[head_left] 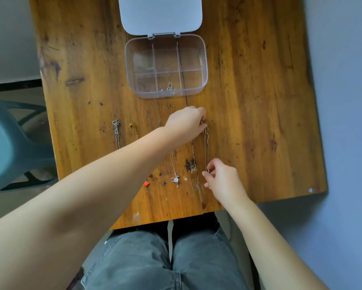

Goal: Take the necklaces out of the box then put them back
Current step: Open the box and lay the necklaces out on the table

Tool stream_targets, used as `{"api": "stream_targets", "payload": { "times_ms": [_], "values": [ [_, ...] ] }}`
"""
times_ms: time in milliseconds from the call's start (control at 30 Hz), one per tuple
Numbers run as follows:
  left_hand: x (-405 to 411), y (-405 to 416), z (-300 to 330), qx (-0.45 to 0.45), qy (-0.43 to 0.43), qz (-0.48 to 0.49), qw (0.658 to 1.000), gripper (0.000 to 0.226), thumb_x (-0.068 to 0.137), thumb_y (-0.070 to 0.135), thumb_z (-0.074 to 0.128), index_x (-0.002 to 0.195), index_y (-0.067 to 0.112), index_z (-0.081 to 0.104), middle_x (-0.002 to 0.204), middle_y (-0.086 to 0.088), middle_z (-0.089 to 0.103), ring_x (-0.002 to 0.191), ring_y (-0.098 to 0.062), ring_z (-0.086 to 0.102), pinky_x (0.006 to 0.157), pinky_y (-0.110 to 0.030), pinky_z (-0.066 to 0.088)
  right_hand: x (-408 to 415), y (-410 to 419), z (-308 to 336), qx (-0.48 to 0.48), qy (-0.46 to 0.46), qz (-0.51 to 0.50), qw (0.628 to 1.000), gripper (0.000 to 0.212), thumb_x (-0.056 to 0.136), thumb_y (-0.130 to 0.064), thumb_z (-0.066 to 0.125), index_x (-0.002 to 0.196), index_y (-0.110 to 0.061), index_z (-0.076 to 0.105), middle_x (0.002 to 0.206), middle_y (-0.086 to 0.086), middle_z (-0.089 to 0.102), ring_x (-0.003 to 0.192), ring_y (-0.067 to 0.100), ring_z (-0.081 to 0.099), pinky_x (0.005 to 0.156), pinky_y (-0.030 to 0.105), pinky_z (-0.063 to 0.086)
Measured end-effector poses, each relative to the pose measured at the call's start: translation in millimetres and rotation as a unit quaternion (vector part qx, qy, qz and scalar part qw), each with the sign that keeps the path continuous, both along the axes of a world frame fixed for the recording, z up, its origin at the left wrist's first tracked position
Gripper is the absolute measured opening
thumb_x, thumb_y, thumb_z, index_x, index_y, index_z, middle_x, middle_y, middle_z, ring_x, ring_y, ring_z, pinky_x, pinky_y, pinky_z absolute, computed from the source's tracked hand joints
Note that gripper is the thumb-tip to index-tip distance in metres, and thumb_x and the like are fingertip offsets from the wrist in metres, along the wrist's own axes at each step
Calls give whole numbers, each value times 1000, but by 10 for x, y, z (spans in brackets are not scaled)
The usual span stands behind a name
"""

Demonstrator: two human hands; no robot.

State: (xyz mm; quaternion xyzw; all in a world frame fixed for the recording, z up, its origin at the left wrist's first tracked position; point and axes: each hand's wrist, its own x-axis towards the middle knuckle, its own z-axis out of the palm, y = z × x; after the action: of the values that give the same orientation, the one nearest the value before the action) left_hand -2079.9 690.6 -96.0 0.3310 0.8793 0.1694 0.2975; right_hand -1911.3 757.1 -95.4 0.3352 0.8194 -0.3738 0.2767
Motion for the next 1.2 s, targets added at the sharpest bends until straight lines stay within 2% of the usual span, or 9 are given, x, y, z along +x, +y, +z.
{"api": "stream_targets", "payload": {
  "times_ms": [133,233,333,433,533,900,1000,1133,1200],
  "values": [
    [-96,-328,119,78,64,37,994,18,93,20,50,108,10,55,99,-8,62,84,-24,57,66,-34,48,-412,153,232,70,-57,122,988,22,96,-25,51,112,-11,57,92,3,65,74,17,61,60,28,49],
    [-285,-674,167,114,163,111,974,20,90,14,55,109,7,56,102,-14,60,90,-30,55,69,-35,42,-1019,232,462,82,84,103,988,23,96,-19,48,116,-15,60,107,5,66,83,16,60,67,24,47],
    [-470,-963,129,50,201,144,968,27,89,18,56,113,6,56,109,-16,57,98,-34,51,78,-42,41,-1731,99,559,90,226,154,958,27,96,-10,44,115,-14,62,116,6,64,99,17,59,80,21,43],
    [-585,-1072,80,32,175,133,975,23,91,19,55,110,8,61,110,-13,58,100,-33,53,82,-44,41,-2230,-134,425,113,186,289,932,35,94,-4,41,124,-14,57,126,10,57,110,26,56,89,33,47],
    [-648,-1063,84,69,176,140,972,16,91,14,54,99,8,66,99,-12,62,94,-33,55,74,-36,33,-2408,-217,242,128,91,392,907,38,92,-4,42,126,-14,55,124,12,52,106,31,55,86,38,49],
    [-643,-1078,53,78,172,160,969,17,93,16,50,99,11,66,96,-8,61,91,-28,54,77,-34,31,-2447,-16,223,26,54,415,908,37,94,-20,42,130,-22,50,130,6,57,115,22,54,85,27,39],
    [-635,-1067,85,74,160,161,971,18,94,16,49,101,11,65,99,-8,61,94,-28,55,81,-38,37,-2444,33,318,11,61,412,909,45,91,-16,53,134,-23,44,110,2,62,97,17,59,73,20,43],
    [-612,-1023,122,15,175,155,972,23,93,17,47,110,12,62,112,-11,60,107,-32,49,86,-44,37,-2295,66,437,37,142,384,912,42,92,-6,52,131,-20,51,101,-4,57,89,12,57,74,20,45],
    [-557,-951,187,23,199,139,970,34,91,19,49,124,15,54,129,-11,52,122,-33,41,95,-47,34,-2209,134,556,-21,201,305,931,36,92,-9,53,126,-21,56,98,-7,59,88,9,58,79,20,49]
  ]
}}
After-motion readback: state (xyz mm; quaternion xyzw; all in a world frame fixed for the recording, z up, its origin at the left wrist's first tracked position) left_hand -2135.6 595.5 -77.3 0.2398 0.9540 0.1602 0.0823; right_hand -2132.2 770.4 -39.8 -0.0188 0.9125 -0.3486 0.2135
